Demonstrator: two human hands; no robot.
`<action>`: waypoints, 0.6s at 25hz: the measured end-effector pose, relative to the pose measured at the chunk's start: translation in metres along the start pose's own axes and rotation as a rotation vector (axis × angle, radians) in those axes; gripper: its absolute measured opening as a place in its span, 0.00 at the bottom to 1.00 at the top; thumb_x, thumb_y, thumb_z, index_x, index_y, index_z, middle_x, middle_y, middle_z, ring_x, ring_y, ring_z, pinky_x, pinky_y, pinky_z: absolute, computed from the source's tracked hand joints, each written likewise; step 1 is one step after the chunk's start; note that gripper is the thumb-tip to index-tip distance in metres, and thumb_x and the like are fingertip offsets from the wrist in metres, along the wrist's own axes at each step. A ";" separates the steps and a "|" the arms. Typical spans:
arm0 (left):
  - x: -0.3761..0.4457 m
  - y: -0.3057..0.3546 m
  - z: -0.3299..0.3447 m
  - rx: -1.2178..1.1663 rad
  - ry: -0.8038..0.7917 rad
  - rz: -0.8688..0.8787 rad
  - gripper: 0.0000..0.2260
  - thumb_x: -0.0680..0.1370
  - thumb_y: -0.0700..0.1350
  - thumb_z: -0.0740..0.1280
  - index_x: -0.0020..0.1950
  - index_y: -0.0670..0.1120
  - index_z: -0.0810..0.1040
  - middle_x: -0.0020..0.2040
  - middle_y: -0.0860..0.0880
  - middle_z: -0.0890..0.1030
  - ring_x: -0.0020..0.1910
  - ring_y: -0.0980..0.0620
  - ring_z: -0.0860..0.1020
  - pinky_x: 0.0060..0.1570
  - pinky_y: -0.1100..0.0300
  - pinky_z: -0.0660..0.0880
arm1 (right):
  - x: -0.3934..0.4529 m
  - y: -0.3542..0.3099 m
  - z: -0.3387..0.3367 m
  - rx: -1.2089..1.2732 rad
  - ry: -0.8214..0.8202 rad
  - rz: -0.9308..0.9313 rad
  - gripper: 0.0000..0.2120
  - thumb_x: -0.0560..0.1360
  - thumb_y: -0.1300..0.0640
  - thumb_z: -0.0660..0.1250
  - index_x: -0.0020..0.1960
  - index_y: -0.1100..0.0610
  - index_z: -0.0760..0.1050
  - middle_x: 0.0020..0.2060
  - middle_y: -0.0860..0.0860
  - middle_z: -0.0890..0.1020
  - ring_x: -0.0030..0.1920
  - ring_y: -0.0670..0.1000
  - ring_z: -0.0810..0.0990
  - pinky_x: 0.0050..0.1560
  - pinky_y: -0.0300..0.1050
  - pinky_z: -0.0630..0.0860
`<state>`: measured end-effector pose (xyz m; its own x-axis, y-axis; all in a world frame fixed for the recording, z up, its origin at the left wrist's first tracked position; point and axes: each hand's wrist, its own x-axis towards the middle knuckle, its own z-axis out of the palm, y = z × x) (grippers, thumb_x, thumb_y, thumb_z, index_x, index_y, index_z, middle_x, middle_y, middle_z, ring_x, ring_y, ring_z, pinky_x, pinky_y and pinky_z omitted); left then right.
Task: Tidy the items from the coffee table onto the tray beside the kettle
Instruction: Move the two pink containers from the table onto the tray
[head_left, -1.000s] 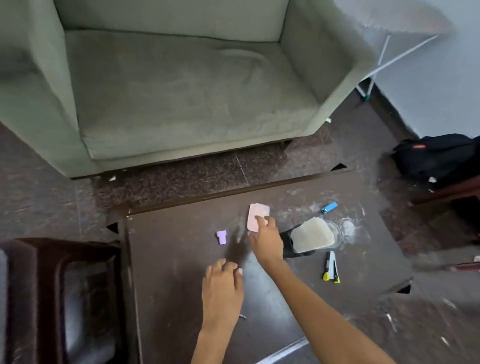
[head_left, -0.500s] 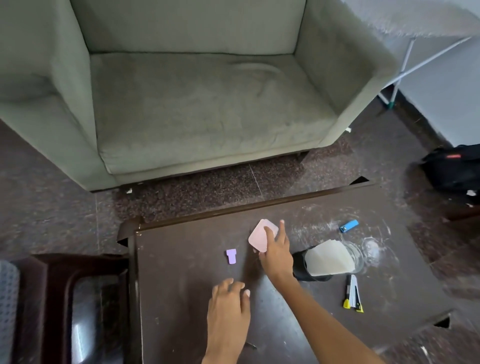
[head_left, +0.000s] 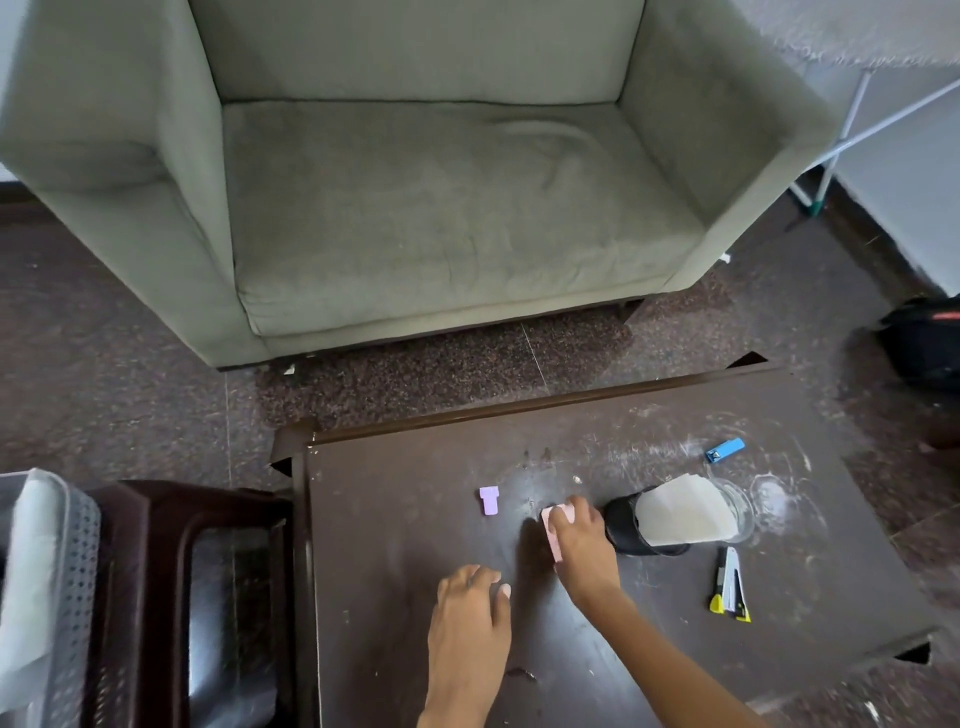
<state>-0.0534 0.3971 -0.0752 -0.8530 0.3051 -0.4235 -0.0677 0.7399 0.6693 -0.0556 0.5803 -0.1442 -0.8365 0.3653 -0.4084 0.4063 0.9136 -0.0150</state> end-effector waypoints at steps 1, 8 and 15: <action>-0.001 -0.002 0.002 -0.032 0.000 -0.014 0.14 0.80 0.50 0.57 0.61 0.50 0.76 0.61 0.54 0.75 0.62 0.53 0.70 0.59 0.62 0.69 | -0.006 0.002 0.000 0.062 -0.016 0.010 0.25 0.66 0.64 0.71 0.59 0.53 0.68 0.63 0.52 0.67 0.59 0.57 0.71 0.43 0.47 0.75; 0.001 -0.007 0.003 -0.565 -0.115 -0.343 0.19 0.80 0.50 0.61 0.70 0.47 0.69 0.62 0.46 0.77 0.60 0.49 0.76 0.61 0.56 0.71 | -0.048 -0.018 -0.046 1.629 -0.569 0.162 0.24 0.63 0.62 0.73 0.59 0.58 0.74 0.53 0.54 0.82 0.48 0.53 0.83 0.46 0.46 0.78; 0.007 -0.021 -0.008 -0.756 0.227 -0.460 0.17 0.71 0.41 0.73 0.57 0.49 0.74 0.47 0.46 0.82 0.45 0.47 0.80 0.48 0.50 0.78 | -0.036 -0.051 -0.041 1.512 -0.620 0.125 0.13 0.75 0.66 0.63 0.58 0.62 0.77 0.52 0.58 0.83 0.49 0.52 0.83 0.45 0.40 0.79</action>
<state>-0.0623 0.3787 -0.0872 -0.7338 -0.1073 -0.6708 -0.6790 0.1450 0.7196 -0.0614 0.5283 -0.0910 -0.6578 -0.0446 -0.7519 0.7369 -0.2448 -0.6301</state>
